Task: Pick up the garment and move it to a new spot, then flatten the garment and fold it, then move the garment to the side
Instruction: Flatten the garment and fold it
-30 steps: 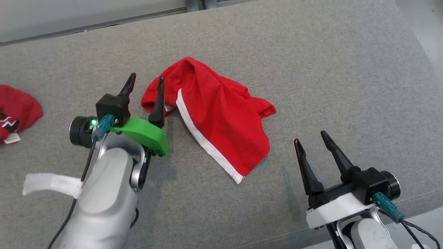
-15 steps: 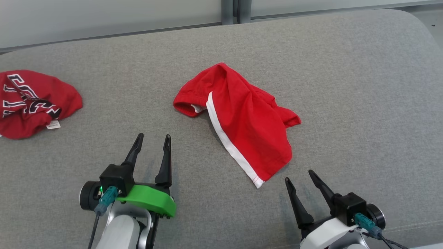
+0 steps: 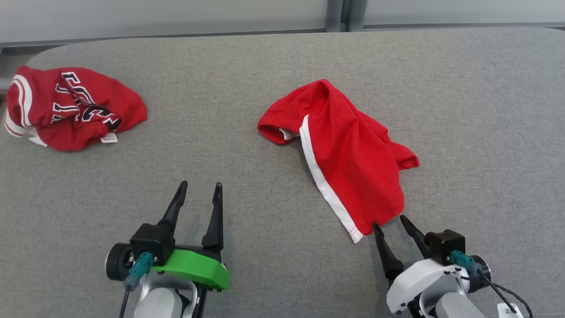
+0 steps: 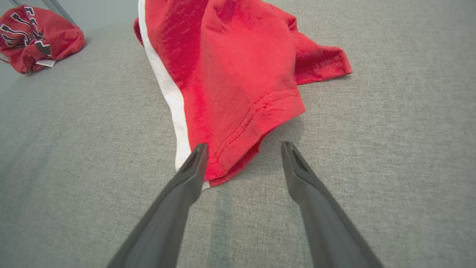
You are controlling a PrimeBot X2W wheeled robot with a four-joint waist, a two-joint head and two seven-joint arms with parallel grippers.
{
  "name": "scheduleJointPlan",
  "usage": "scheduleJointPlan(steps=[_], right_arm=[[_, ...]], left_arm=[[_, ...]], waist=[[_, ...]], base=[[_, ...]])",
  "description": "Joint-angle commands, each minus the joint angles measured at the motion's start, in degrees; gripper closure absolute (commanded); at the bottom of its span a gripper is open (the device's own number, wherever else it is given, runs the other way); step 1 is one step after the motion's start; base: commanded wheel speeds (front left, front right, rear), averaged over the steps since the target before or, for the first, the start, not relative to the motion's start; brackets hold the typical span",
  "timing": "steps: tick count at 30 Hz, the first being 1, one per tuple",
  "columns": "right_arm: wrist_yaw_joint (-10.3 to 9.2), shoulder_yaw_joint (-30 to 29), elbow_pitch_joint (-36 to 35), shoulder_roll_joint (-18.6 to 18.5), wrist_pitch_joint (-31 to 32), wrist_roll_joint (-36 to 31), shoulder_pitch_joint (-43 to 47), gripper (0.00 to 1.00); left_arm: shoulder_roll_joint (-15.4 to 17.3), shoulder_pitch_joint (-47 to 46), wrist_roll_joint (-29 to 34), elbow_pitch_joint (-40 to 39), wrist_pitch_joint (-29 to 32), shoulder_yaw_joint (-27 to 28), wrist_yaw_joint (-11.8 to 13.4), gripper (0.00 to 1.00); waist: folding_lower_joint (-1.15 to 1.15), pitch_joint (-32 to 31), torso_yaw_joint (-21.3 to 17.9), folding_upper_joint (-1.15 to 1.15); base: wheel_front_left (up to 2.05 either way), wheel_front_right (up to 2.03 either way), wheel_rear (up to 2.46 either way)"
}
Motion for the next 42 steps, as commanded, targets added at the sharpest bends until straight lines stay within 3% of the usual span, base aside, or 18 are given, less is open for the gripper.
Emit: scheduleJointPlan(steps=[1, 2, 3, 4, 5, 6, 7, 14, 19, 24, 34, 42], right_arm=[[0.02, 0.06, 1.38, -0.21, -0.21, 0.8, -1.3, 0.0], [0.02, 0.26, 2.29, -0.21, -0.21, 1.62, -1.75, 0.03], [0.02, 0.4, 3.07, -0.22, -0.21, 2.14, -2.14, 0.36], [0.02, 0.53, 3.82, -0.22, -0.21, 2.79, -2.6, 0.57], [0.02, 0.63, 4.54, -0.23, -0.21, 3.2, -3.12, 0.71], [0.02, 0.69, 5.02, -0.21, -0.21, 3.42, -3.6, 0.94], [0.02, 0.59, 5.49, -0.22, -0.21, 3.92, -3.9, 1.0], [0.02, -1.83, 5.05, -0.2, -0.21, 3.96, -6.0, 1.0], [0.02, -6.01, 2.6, -0.27, -0.21, 0.42, -6.76, 1.0], [0.02, -8.52, 2.99, -3.15, -0.21, -1.7, -8.18, 1.0], [0.02, -10.08, 13.32, -10.96, 1.01, -3.12, -15.09, 1.0], [0.02, -9.72, 22.44, -13.99, 0.62, -3.66, -22.09, 1.0]], left_arm=[[-0.27, 0.45, 0.48, -0.18, -0.15, 0.3, -0.21, 0.0], [-0.31, 0.43, 0.54, -0.22, -0.16, 0.44, -0.24, 0.0], [-0.36, 0.46, 0.58, -0.25, -0.16, 0.55, -0.24, 0.0], [-0.41, 0.54, 0.62, -0.26, -0.16, 0.72, -0.22, 0.0], [-0.44, 0.63, 0.61, -0.3, -0.16, 0.92, -0.2, 0.0], [-0.46, 0.74, 0.58, -0.25, -0.16, 1.13, -0.18, 0.0], [-0.47, 0.82, 0.57, -0.27, -0.16, 1.4, -0.18, 0.0], [-0.57, 0.95, 0.81, -0.52, -0.16, 2.96, -0.2, 0.0], [-0.75, 0.83, 0.99, -0.29, -0.15, 2.96, -0.7, 0.0], [-0.93, 0.23, 1.0, 0.0, -0.16, 1.75, -1.51, 0.0], [-1.1, -1.88, 0.49, 1.58, -0.16, -0.71, -2.45, 0.0], [-1.14, -2.95, 0.11, 2.24, -0.16, -2.13, -2.75, 0.0]], waist=[[0.0, 0.72, 1.52, 0.01], [0.0, 0.85, 1.74, 0.01], [0.0, 0.96, 1.9, 0.01], [0.0, 1.05, 1.99, 0.01], [0.0, 1.15, 2.02, 0.01], [0.0, 1.26, 1.97, 0.01], [0.0, 1.39, 1.83, 0.01], [0.0, 2.1, -0.37, 0.01], [0.0, 2.21, -1.98, 0.01], [0.0, 2.37, -2.57, 0.01], [0.0, 4.22, -1.31, 0.01], [0.0, 5.14, -0.28, 0.01]], base=[[0.0, 0.0, 0.0], [0.0, 0.0, 0.0], [0.0, 0.0, 0.0], [0.0, 0.0, 0.0], [0.0, 0.0, 0.0], [0.0, 0.0, 0.0], [0.0, 0.0, 0.0], [0.0, 0.0, 0.0], [0.0, 0.0, 0.0], [0.0, 0.0, 0.0], [0.0, 0.0, 0.0], [0.0, 0.0, 0.0]])
